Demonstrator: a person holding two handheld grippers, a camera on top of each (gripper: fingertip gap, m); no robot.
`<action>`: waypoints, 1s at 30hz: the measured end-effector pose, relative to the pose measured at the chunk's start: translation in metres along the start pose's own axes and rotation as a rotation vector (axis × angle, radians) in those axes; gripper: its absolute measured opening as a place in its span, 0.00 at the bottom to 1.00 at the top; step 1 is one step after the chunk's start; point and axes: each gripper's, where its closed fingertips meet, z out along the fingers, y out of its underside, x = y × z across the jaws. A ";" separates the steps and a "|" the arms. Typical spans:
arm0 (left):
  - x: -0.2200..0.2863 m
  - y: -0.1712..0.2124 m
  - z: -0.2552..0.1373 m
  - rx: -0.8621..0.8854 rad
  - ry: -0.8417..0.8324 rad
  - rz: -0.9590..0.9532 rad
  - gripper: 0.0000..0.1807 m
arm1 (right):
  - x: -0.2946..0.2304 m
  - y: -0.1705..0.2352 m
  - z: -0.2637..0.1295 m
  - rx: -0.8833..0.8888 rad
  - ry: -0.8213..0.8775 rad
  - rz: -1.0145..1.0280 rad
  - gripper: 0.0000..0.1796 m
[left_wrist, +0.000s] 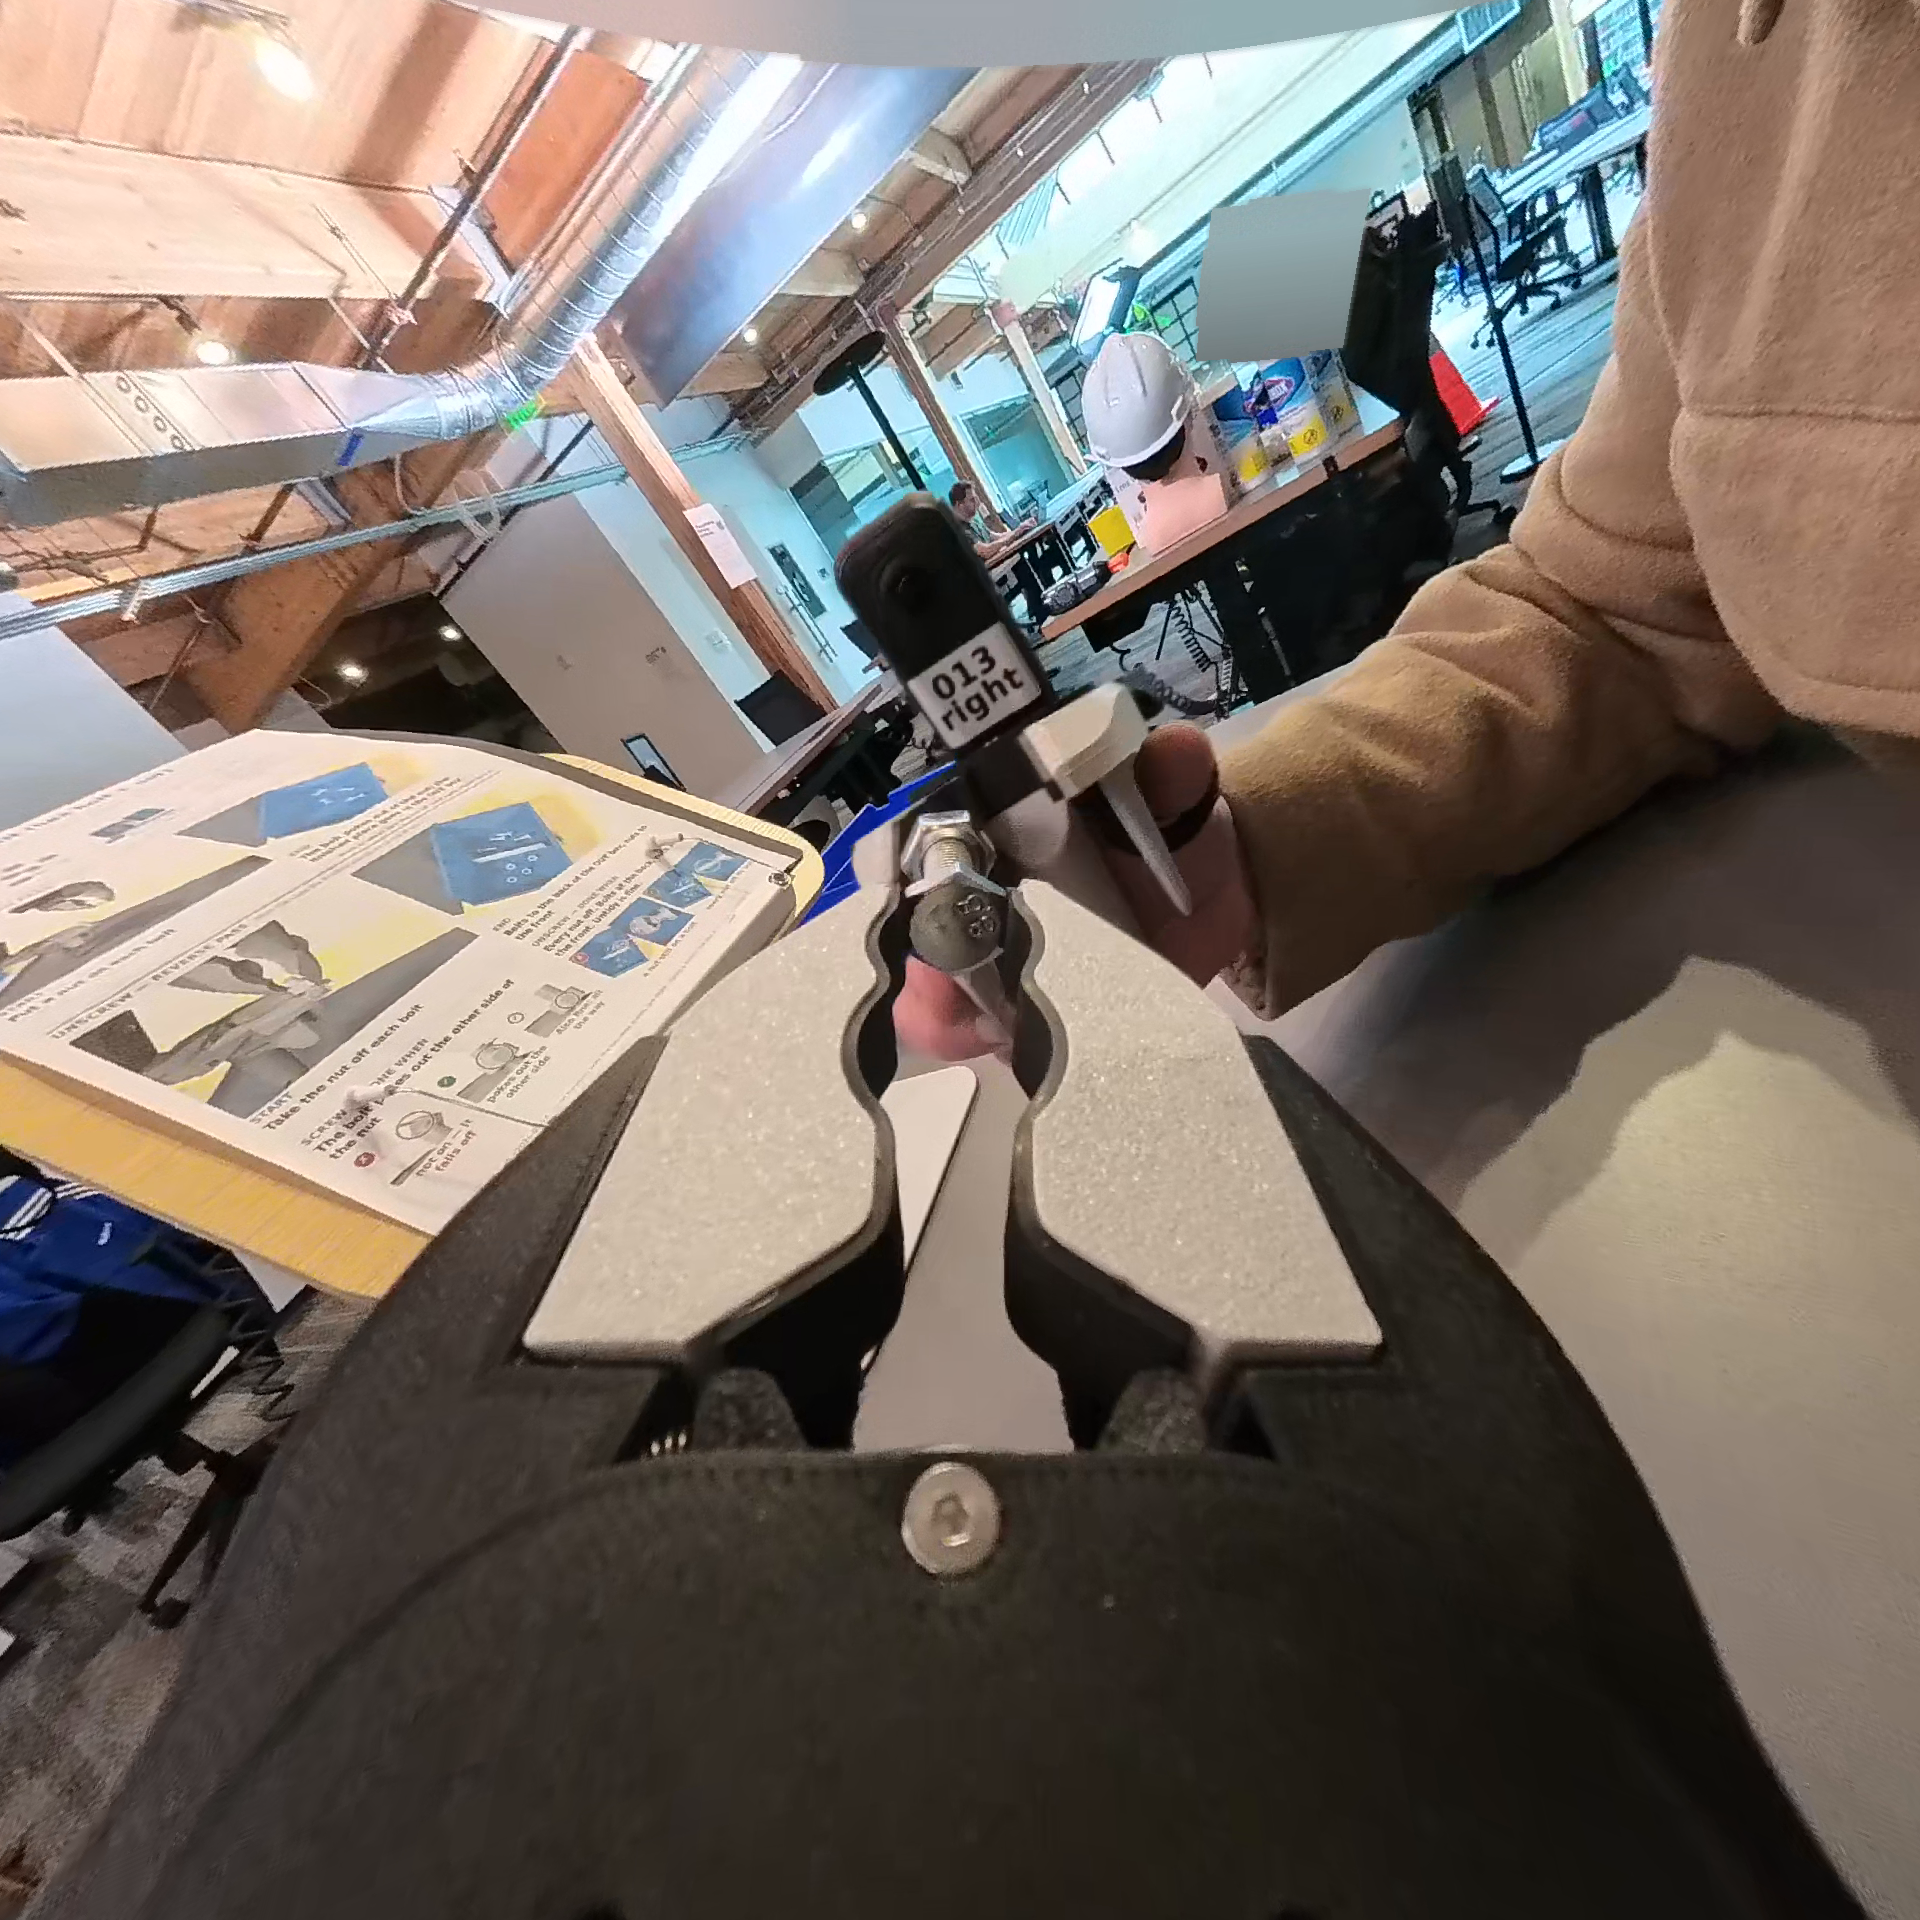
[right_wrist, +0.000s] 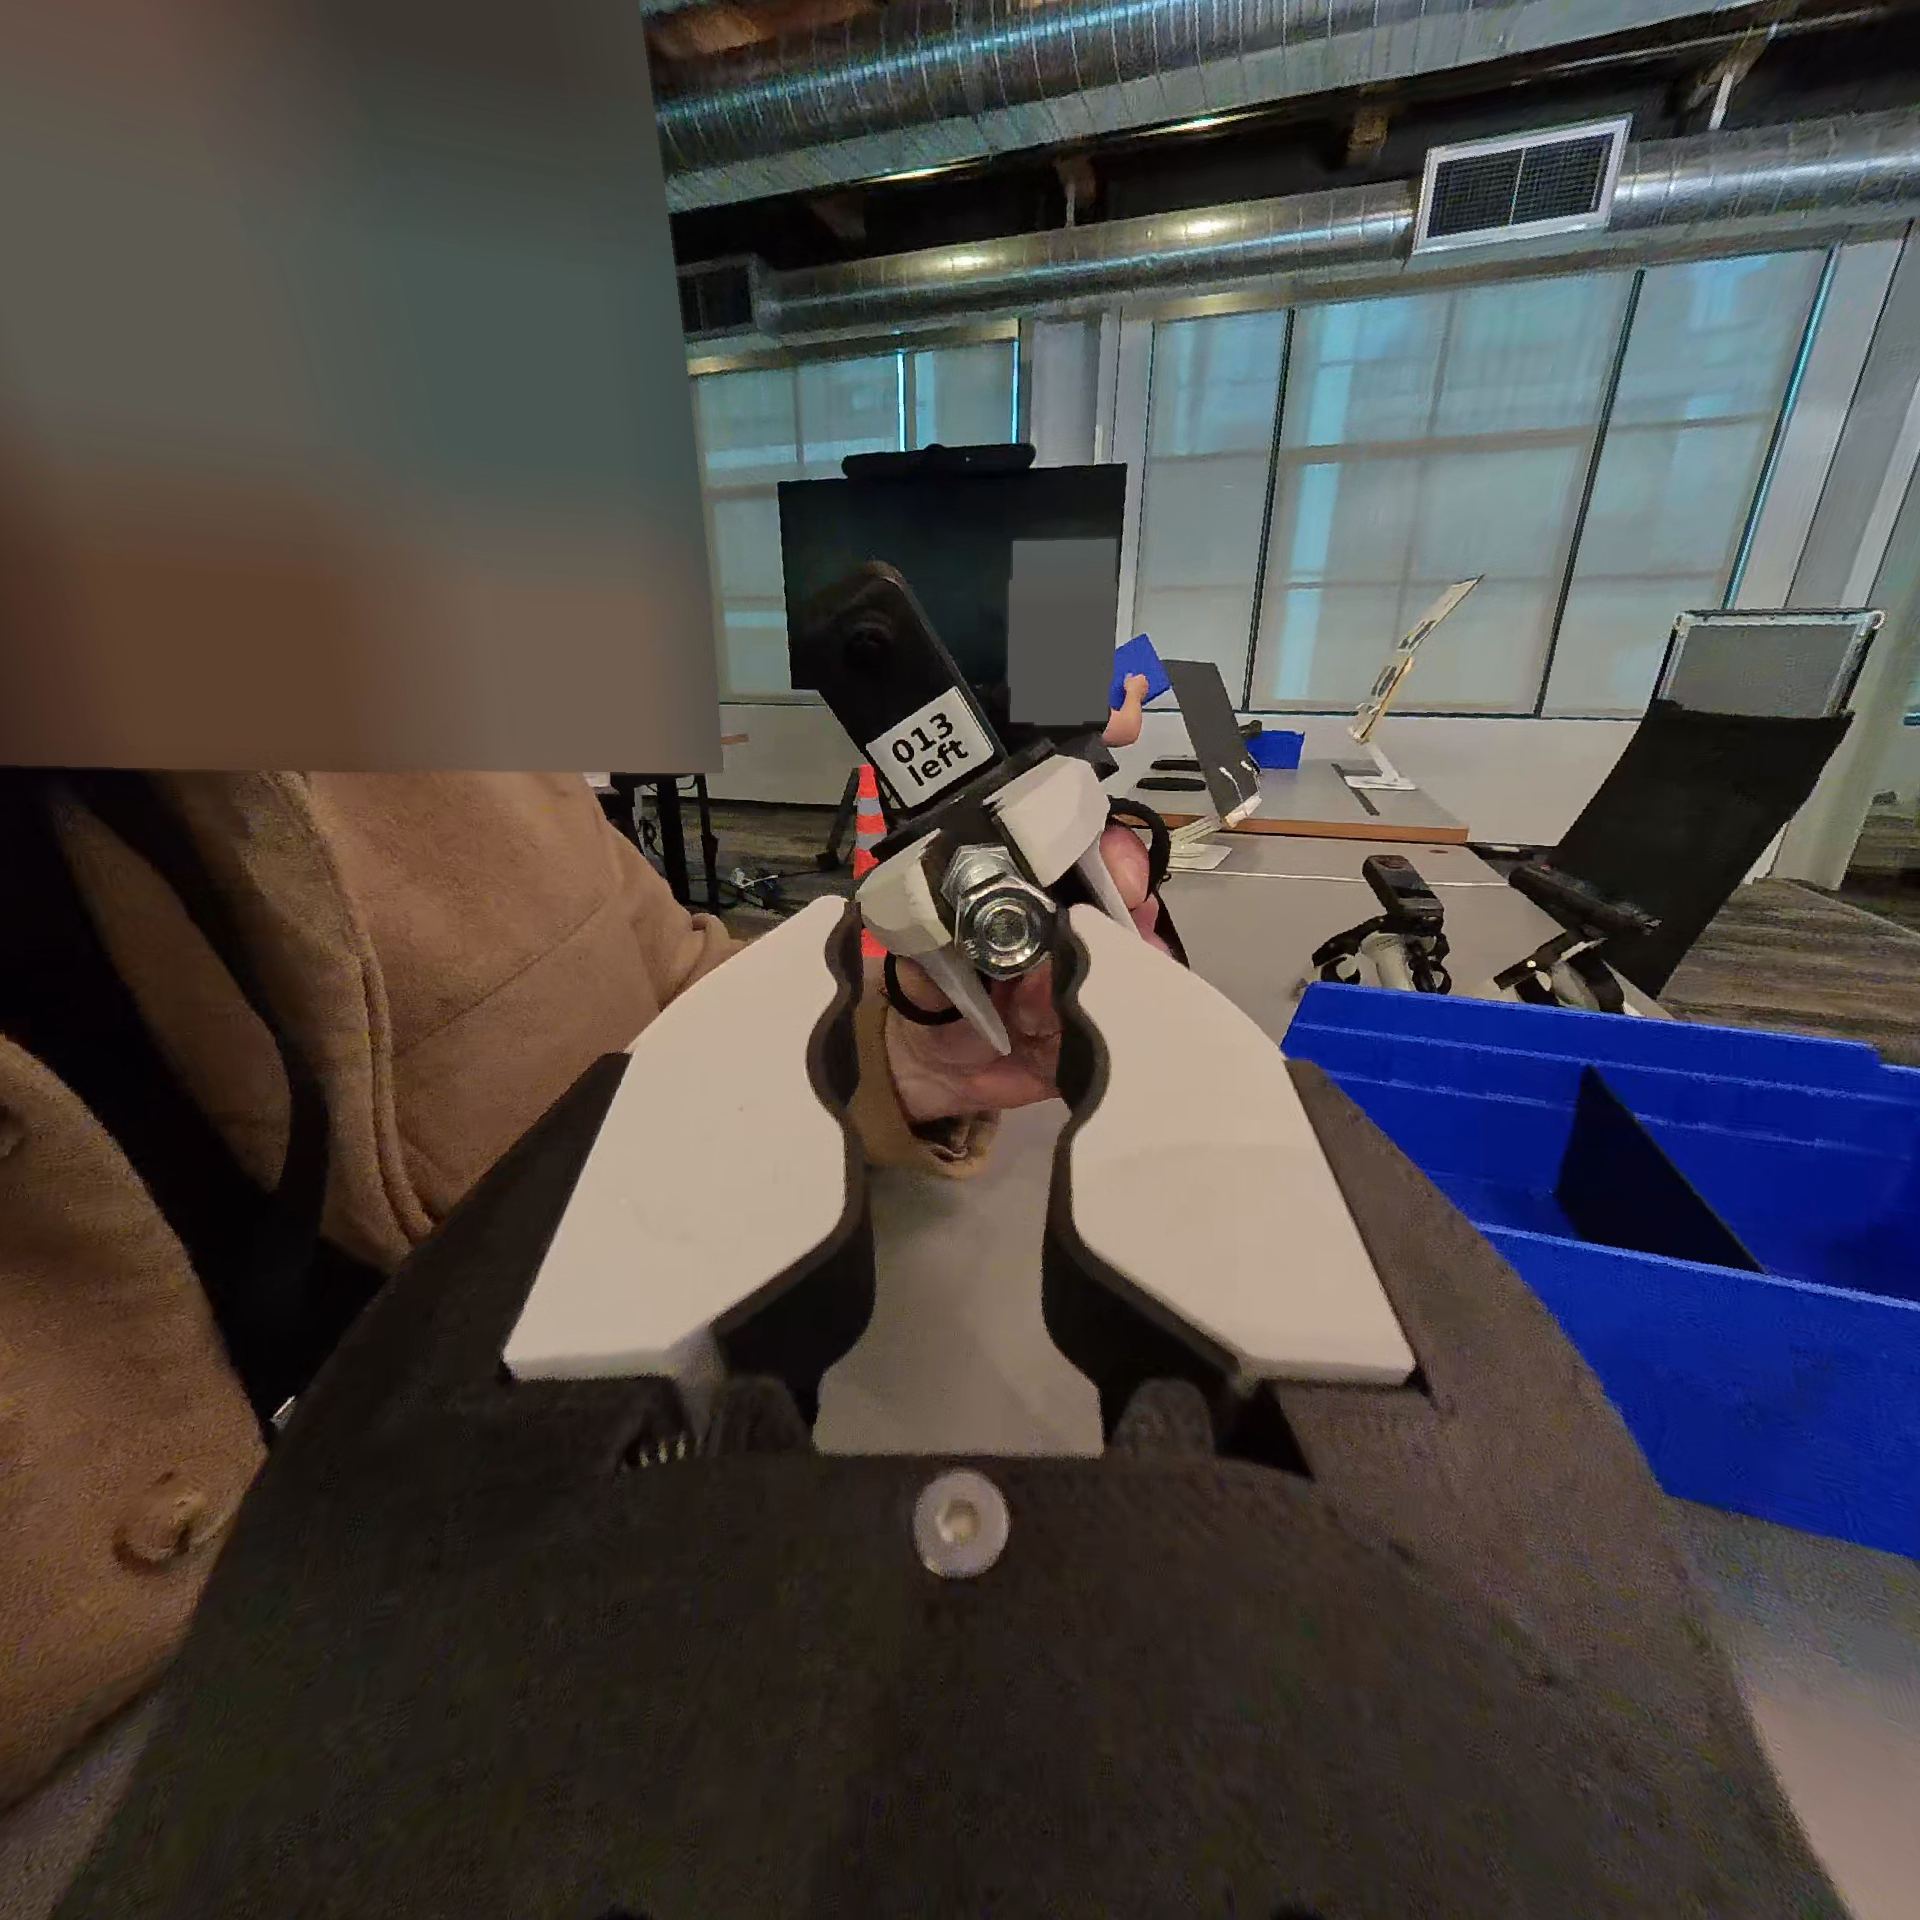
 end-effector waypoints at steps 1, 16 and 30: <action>0.000 0.000 0.000 0.000 -0.002 -0.002 0.09 | -0.001 0.001 0.001 -0.004 -0.003 -0.004 0.20; 0.000 -0.001 0.000 0.019 0.011 -0.033 0.09 | -0.004 0.003 0.006 -0.010 0.005 -0.046 0.20; 0.003 -0.001 0.001 0.028 0.029 -0.050 0.09 | -0.006 0.004 0.006 -0.016 -0.004 -0.052 0.21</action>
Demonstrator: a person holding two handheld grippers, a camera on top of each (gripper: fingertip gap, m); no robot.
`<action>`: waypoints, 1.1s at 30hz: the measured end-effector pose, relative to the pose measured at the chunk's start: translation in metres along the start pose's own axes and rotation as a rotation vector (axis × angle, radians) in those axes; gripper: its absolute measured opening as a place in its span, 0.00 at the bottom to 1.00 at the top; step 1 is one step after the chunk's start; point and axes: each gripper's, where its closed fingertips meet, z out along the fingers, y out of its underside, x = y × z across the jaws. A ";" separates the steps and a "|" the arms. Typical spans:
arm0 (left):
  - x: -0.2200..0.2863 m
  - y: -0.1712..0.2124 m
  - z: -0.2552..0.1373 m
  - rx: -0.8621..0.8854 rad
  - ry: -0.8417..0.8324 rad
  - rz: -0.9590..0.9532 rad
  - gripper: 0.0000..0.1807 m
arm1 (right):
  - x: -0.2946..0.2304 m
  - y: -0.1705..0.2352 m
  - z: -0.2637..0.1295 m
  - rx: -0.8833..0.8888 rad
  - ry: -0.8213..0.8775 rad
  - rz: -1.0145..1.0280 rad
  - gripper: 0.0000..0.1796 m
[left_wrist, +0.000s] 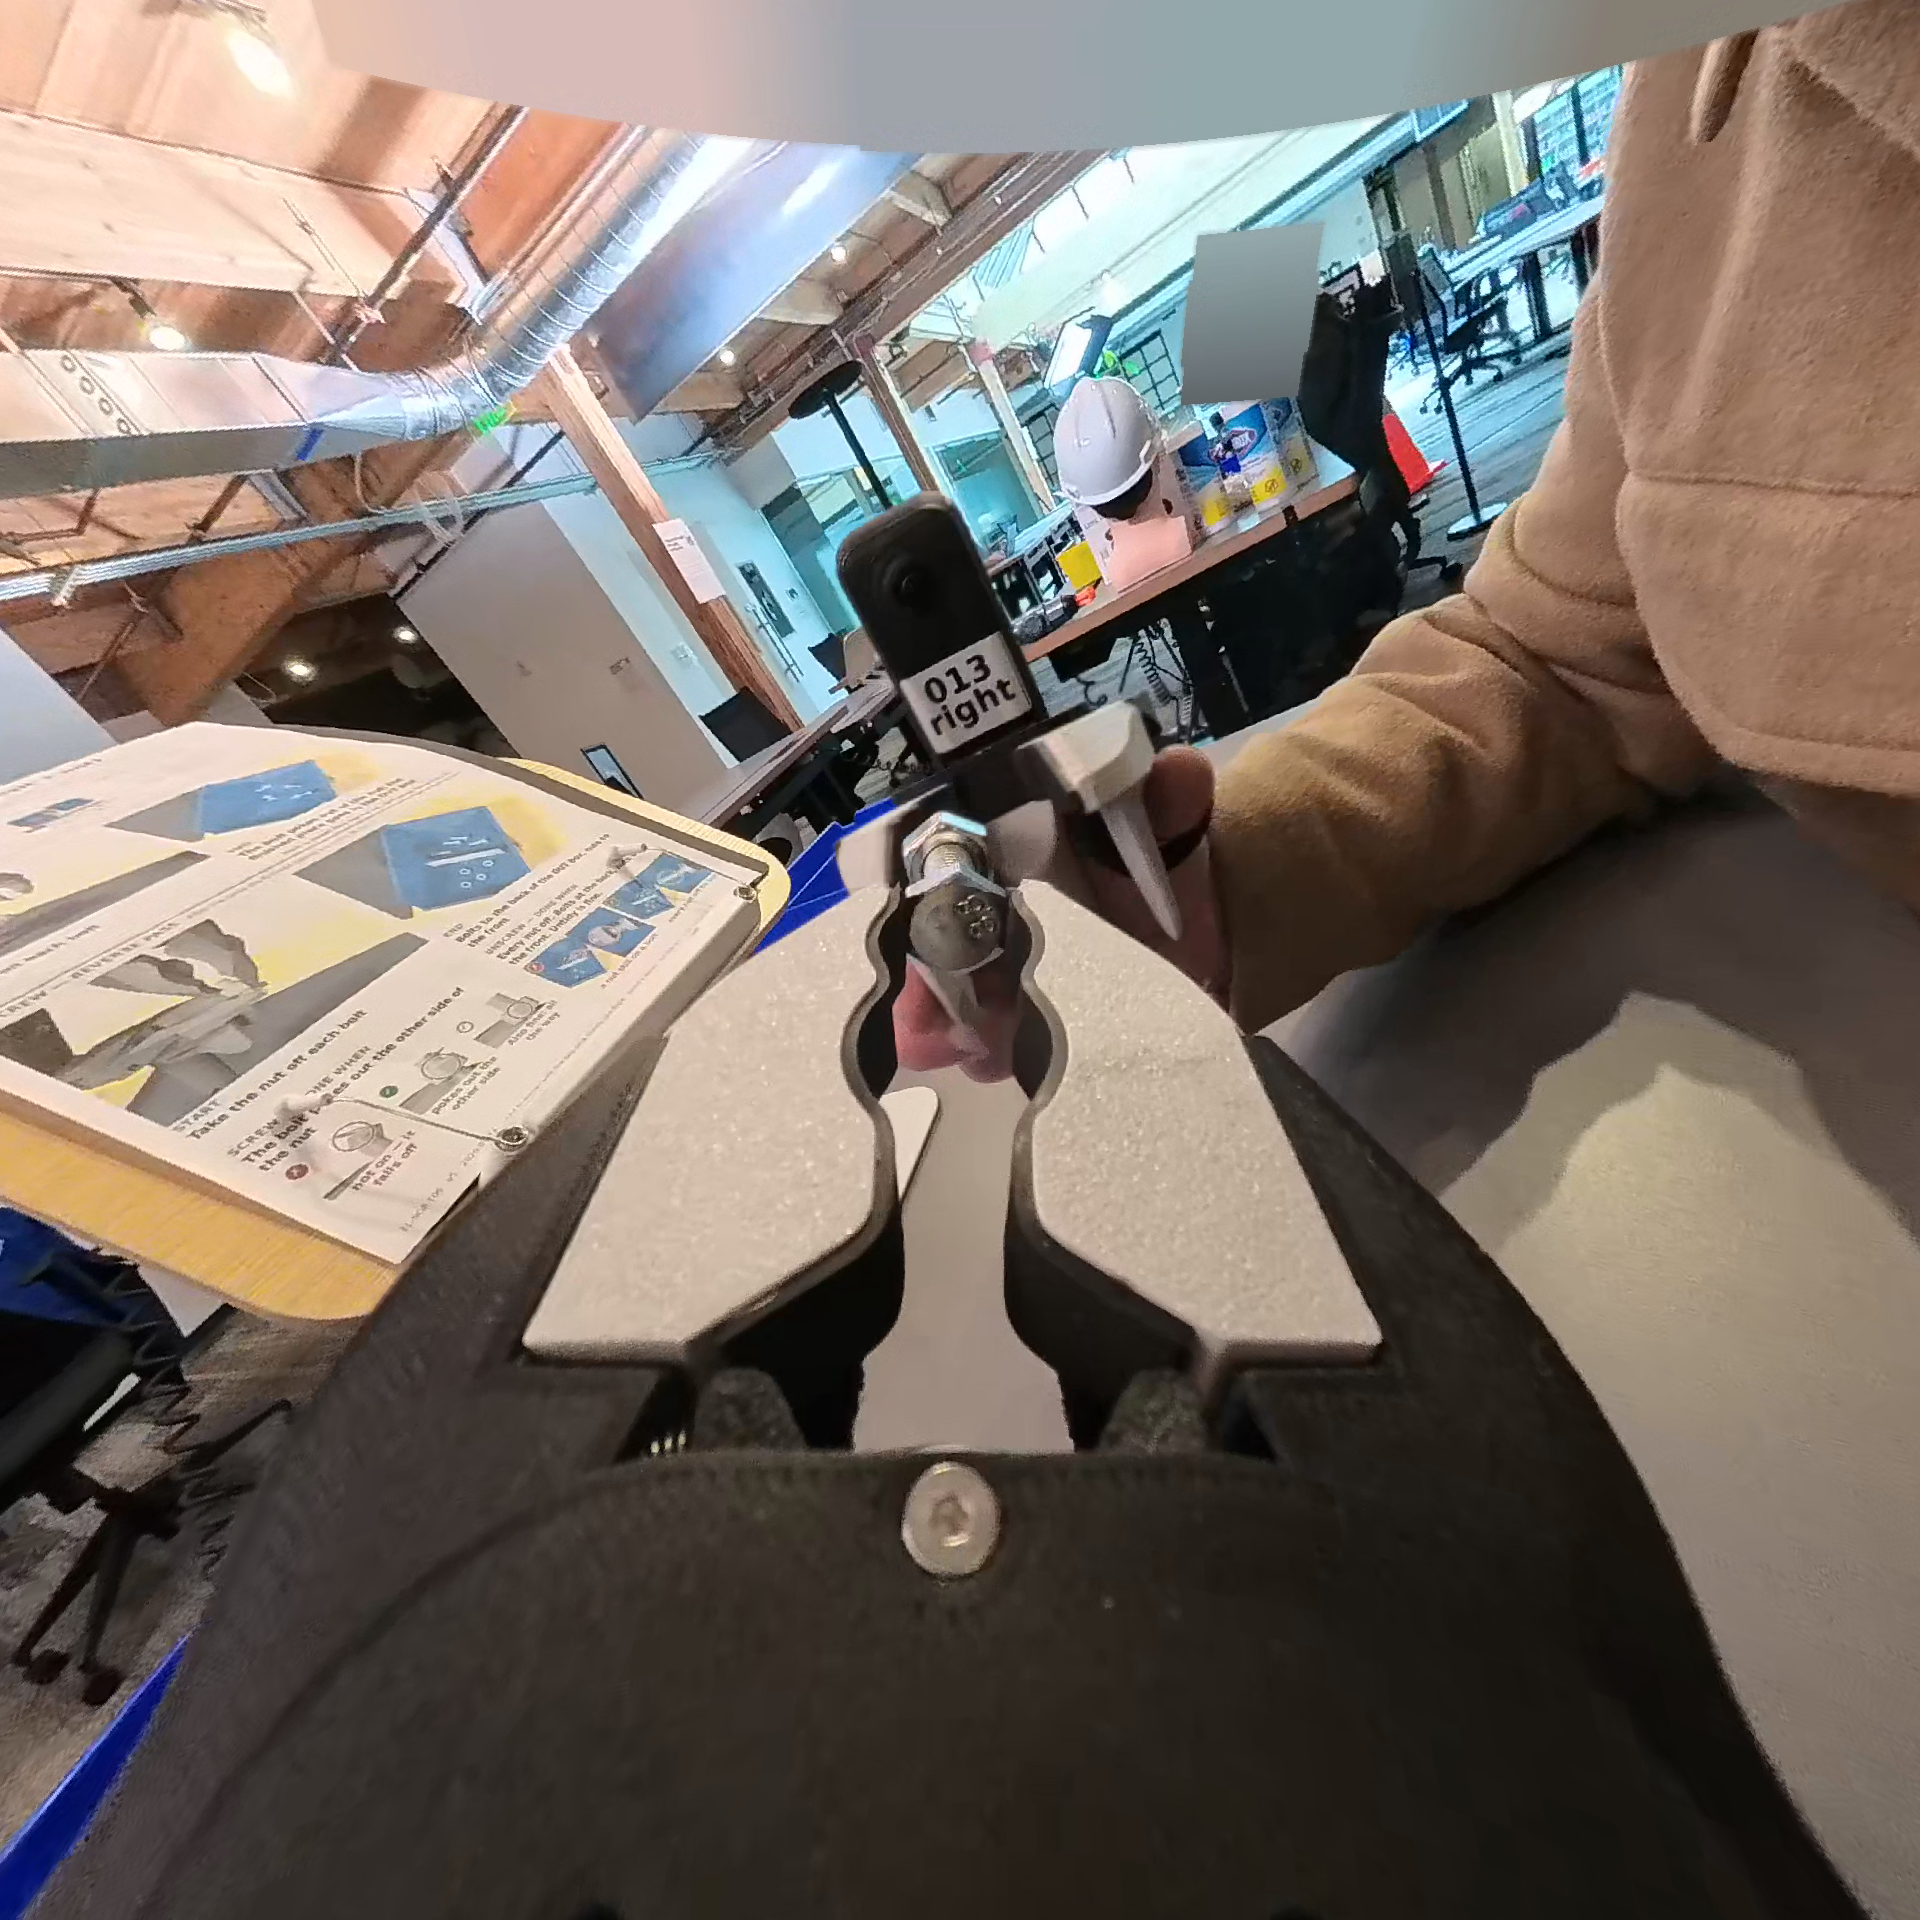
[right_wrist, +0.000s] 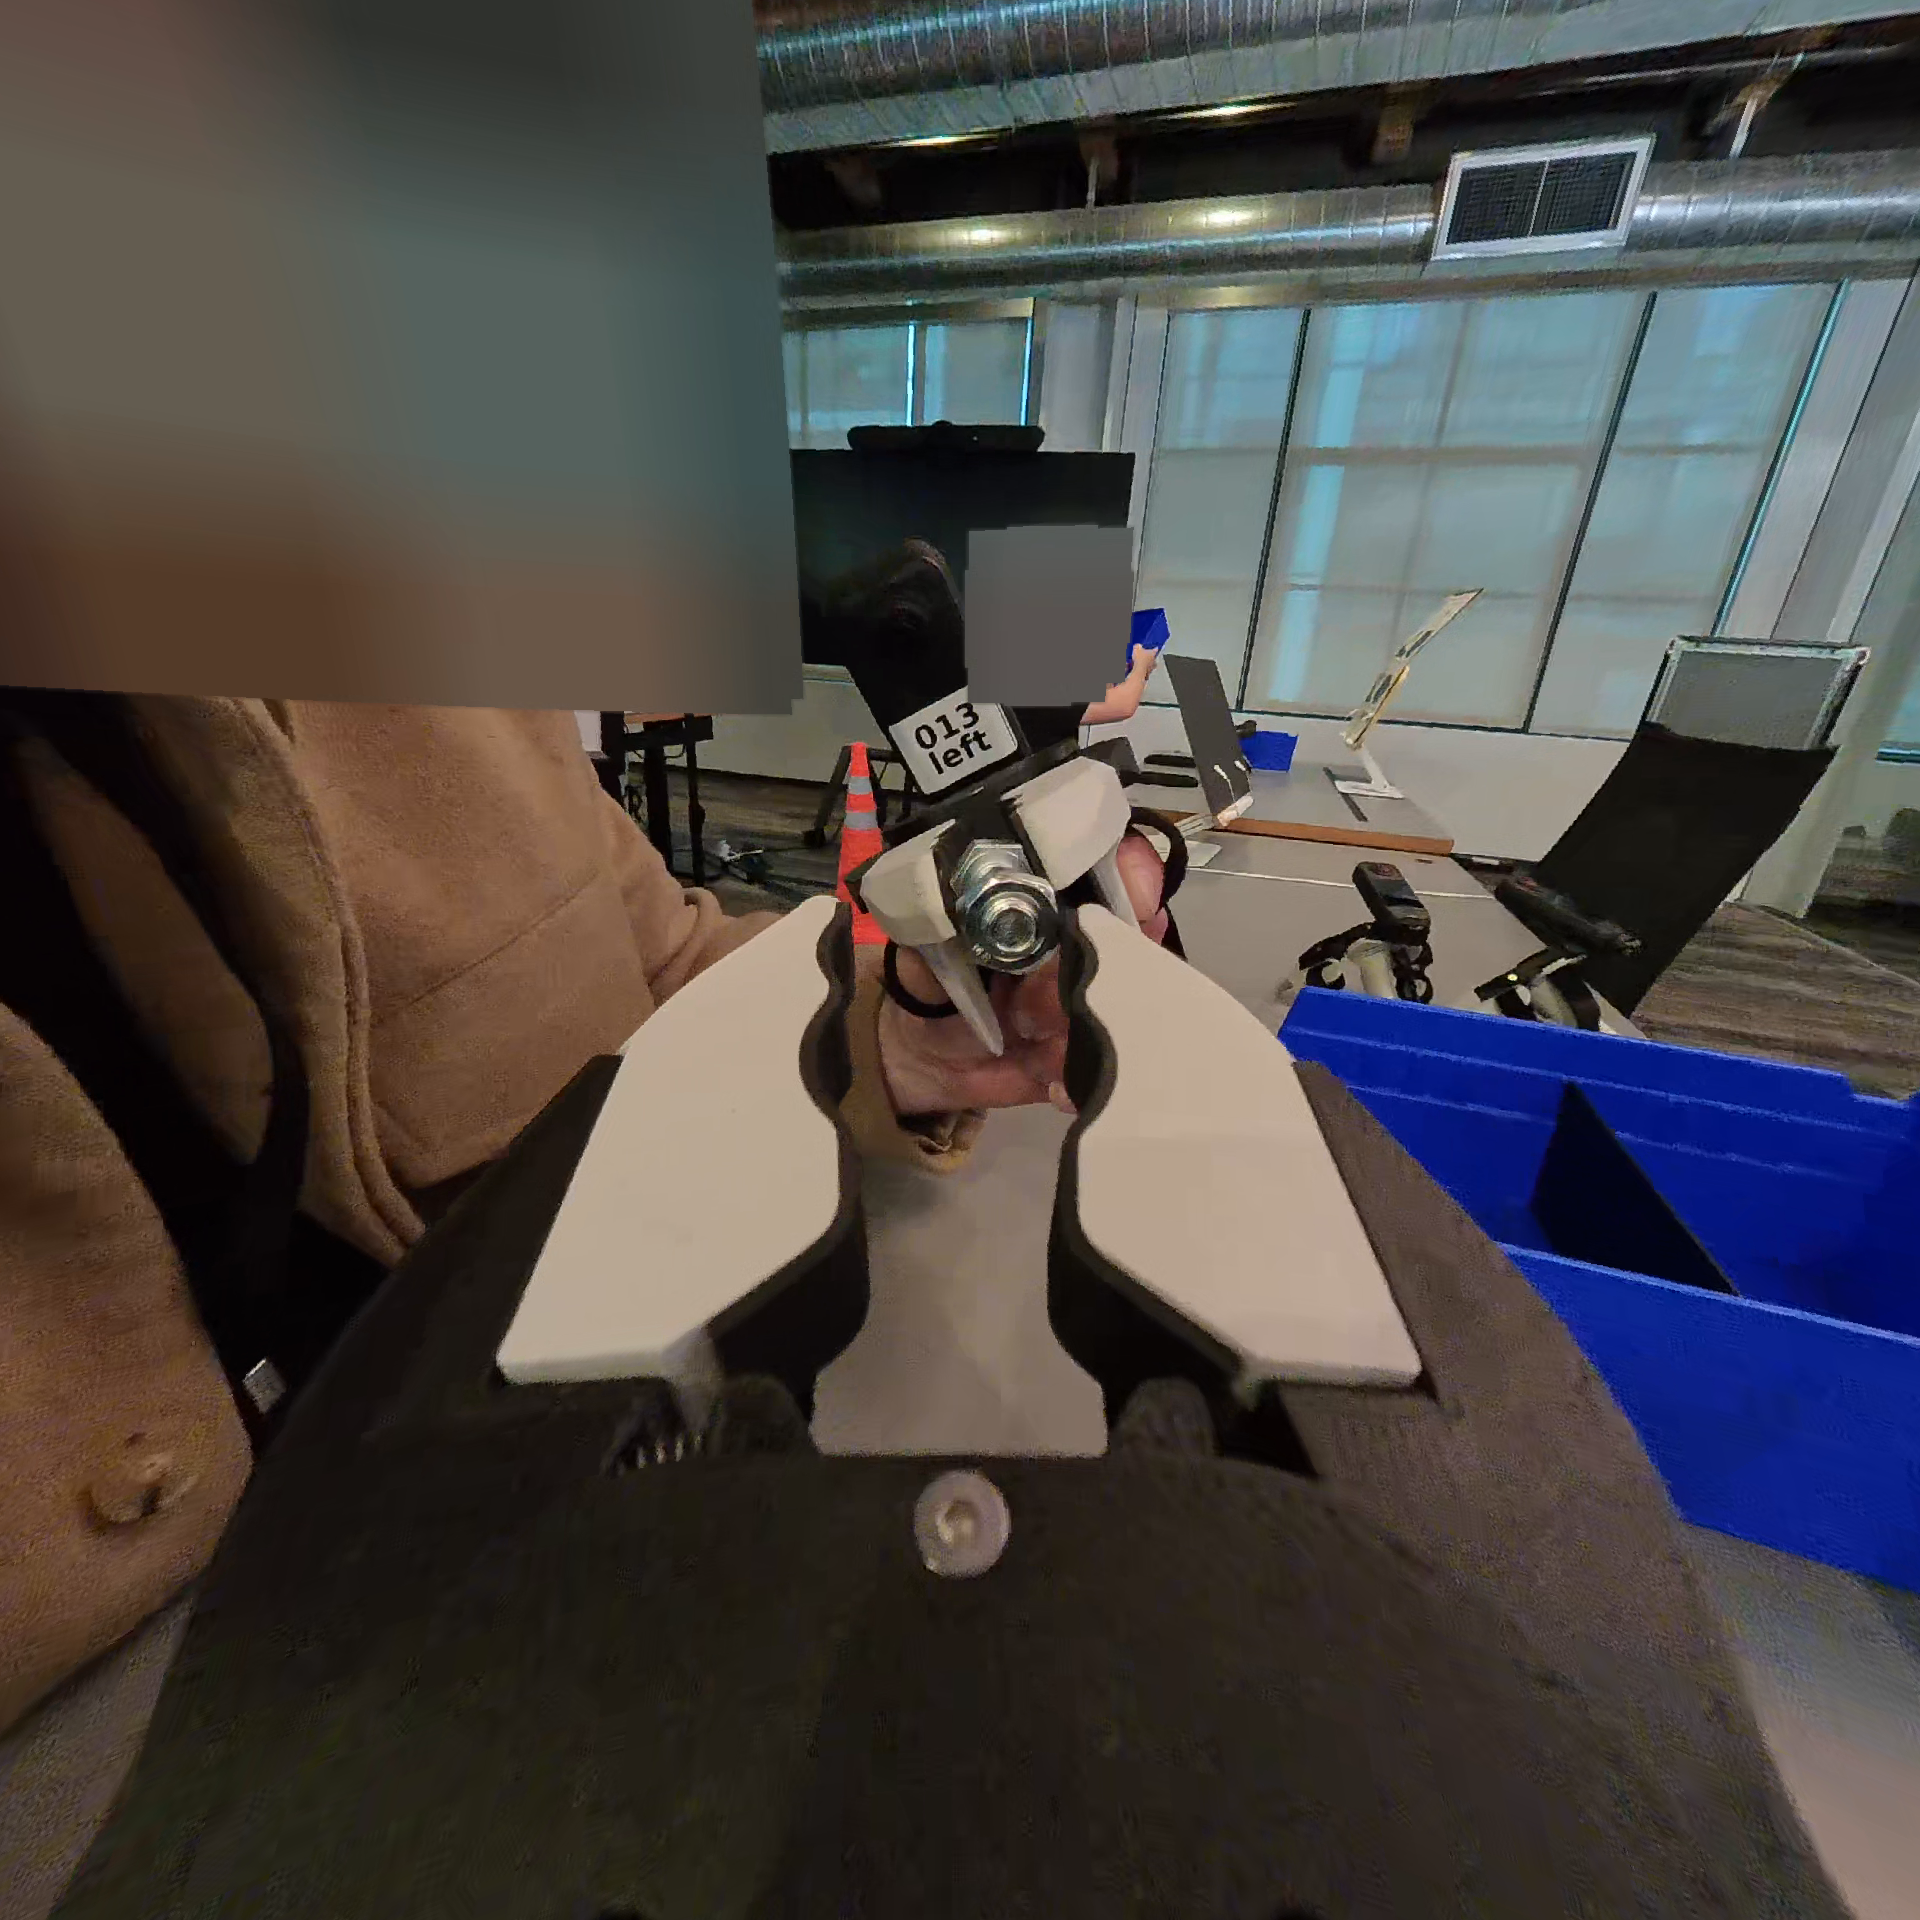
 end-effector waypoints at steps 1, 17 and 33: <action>0.000 0.000 0.000 -0.002 -0.004 0.005 0.09 | -0.002 0.002 0.000 -0.009 -0.018 0.009 0.20; 0.001 -0.002 0.000 0.014 0.003 -0.004 0.09 | -0.007 0.011 -0.001 -0.045 -0.089 0.050 0.08; 0.005 0.006 0.006 -0.025 0.021 0.003 0.09 | 0.007 0.007 -0.001 -0.033 0.023 0.010 0.11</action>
